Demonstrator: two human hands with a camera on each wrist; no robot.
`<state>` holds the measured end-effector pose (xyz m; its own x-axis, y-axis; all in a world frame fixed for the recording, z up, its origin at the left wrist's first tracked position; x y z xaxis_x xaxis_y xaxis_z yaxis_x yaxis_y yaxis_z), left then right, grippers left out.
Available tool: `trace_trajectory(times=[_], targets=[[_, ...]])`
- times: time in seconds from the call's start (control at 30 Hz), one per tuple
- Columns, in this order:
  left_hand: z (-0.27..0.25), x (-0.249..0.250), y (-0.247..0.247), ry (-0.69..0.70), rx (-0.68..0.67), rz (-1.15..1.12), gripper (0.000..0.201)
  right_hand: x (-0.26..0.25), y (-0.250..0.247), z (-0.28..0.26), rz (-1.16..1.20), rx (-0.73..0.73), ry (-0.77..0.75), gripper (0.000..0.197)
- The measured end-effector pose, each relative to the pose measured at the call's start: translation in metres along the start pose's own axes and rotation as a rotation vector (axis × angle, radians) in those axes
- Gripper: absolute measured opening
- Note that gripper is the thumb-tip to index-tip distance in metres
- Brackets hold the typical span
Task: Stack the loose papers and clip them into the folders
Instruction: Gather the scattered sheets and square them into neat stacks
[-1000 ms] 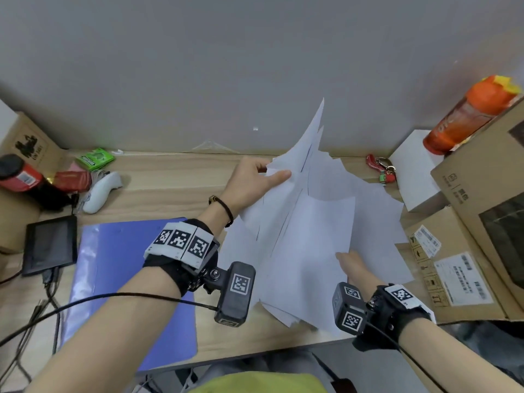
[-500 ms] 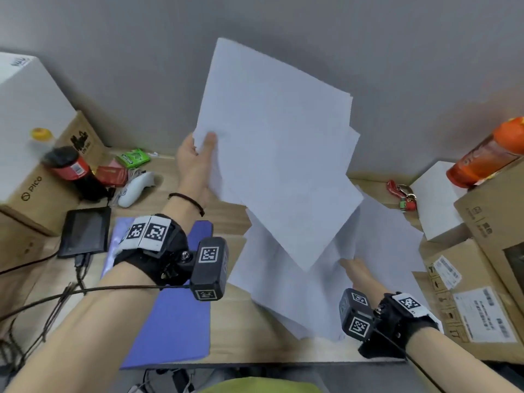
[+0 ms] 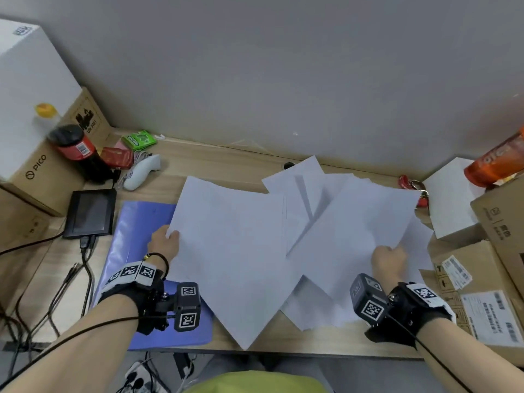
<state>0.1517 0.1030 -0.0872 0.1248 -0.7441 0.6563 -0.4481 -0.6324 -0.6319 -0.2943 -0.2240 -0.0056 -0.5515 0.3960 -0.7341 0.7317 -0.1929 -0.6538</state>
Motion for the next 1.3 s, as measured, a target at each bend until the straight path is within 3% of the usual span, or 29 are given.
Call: trace_trajectory(times=[0.07, 0.13, 0.37, 0.43, 0.5, 0.6, 0.83, 1.0, 1.1, 1.2, 1.3], targets=[[0.000, 0.004, 0.000, 0.003, 0.004, 0.009, 0.039, -0.020, -0.011, 0.006, 0.110, 0.083, -0.049, 0.045], [-0.001, 0.010, 0.002, 0.024, 0.003, 0.015, 0.037, -0.038, -0.010, 0.008, 0.177, 0.037, -0.063, 0.045], [-0.010, 0.009, 0.009, -0.015, -0.103, -0.035, 0.052, -0.033, 0.089, -0.073, -0.108, -0.694, -0.008, 0.030], [-0.013, 0.005, 0.013, -0.026, -0.178, -0.064, 0.038, -0.022, 0.113, -0.104, -0.256, -0.857, -0.060, 0.022], [-0.019, 0.000, 0.016, -0.036, -0.249, -0.068, 0.023, -0.011, 0.134, -0.129, -0.360, -0.979, -0.124, 0.029], [-0.030, -0.007, 0.017, -0.069, -0.292, -0.082, 0.028, -0.009, 0.156, -0.153, -0.415, -1.011, -0.202, 0.034], [-0.036, -0.020, 0.018, -0.083, -0.267, -0.228, 0.032, 0.007, 0.186, -0.185, -0.541, -1.101, -0.200, 0.030], [-0.037, -0.024, 0.017, -0.089, -0.230, -0.289, 0.029, 0.022, 0.195, -0.190, -0.514, -1.139, -0.096, 0.067], [-0.037, -0.026, 0.018, -0.104, -0.206, -0.313, 0.029, 0.029, 0.196, -0.183, -0.471, -1.111, -0.088, 0.065], [-0.034, -0.028, 0.019, -0.152, -0.204, -0.346, 0.024, 0.024, 0.192, -0.174, -0.447, -1.107, -0.128, 0.050], [-0.027, -0.027, 0.020, -0.193, -0.203, -0.328, 0.009, 0.013, 0.179, -0.140, -0.420, -0.960, -0.140, 0.064]])
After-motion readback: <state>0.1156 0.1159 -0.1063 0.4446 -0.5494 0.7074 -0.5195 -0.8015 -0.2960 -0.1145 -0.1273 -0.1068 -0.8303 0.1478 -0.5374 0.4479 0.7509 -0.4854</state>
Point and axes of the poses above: each hand's wrist, its own z-axis towards the middle knuckle, its own y-axis out of the palm, x = y × z, the point moved 9 cm from there along z, towards the middle knuckle, and after that the axes turned 8 degrees about x, right-handed, at the moved point
